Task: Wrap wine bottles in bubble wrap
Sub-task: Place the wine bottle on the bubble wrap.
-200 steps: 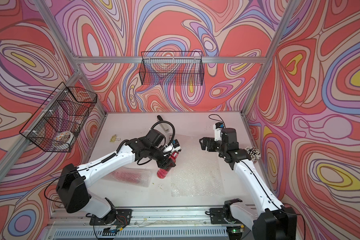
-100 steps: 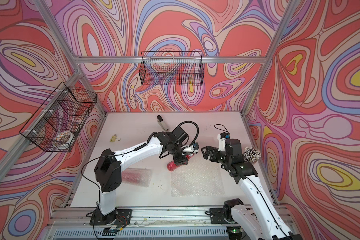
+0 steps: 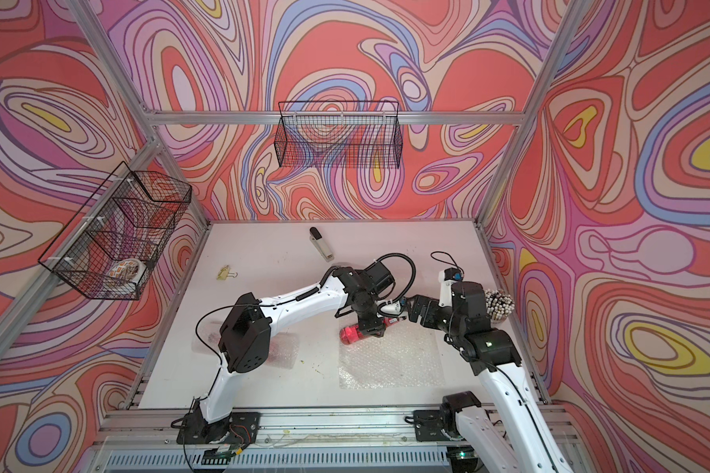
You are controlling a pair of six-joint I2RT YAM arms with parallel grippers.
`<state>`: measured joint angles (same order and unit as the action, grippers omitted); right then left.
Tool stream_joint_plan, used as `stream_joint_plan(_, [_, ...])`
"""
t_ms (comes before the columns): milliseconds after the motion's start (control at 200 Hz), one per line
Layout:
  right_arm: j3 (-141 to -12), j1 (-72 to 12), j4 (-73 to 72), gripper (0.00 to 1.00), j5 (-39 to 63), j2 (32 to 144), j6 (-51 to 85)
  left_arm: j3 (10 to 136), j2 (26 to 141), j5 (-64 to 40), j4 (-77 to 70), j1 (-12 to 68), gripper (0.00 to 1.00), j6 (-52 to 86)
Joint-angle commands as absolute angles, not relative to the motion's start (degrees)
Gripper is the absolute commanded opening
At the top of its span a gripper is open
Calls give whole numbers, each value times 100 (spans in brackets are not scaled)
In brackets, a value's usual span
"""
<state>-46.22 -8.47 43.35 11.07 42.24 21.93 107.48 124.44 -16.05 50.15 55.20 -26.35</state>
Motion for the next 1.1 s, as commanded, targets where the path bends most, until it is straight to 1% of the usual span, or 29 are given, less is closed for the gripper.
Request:
stream_joint_plan(0, [-4940,-846,4880,96,794,4047,2128,10894,12669,-1996,4890,5547,21,-2781])
stream_joint_plan(160, [-5300,-850,5690,96,-72,4030,2236,10711,12764,-2223,4436,5546,24,-2741])
stream_joint_plan(260, [-5471,-844,5836,95,-253,4041,2407,10766,12895,-2320,4342,5551,26,-2718])
stream_joint_plan(371, [-5522,-844,5829,95,-35,4065,2363,10766,13022,-2453,4144,5550,28,-2630])
stream_joint_plan(551, [-5314,-844,5620,95,839,4068,2533,10644,13165,-2539,3750,5551,28,-2594])
stream_joint_plan(631, [-5164,-844,5547,95,1046,4101,2573,10628,13226,-2566,3696,5551,29,-2653])
stream_joint_plan(761, [-4964,-846,5377,95,1345,4233,2576,10576,13278,-2755,3558,5546,37,-2650])
stream_joint_plan(961, [-4906,-844,5149,95,1694,4590,2261,10604,13379,-2752,3423,5522,54,-2477])
stream_joint_plan(1001, [-4904,-844,5097,95,1784,4626,2139,10572,13332,-2741,3370,5513,60,-2428])
stream_joint_plan(1097, [-4782,-844,4755,94,2095,4664,1718,10355,13069,-2797,3144,5463,76,-2323])
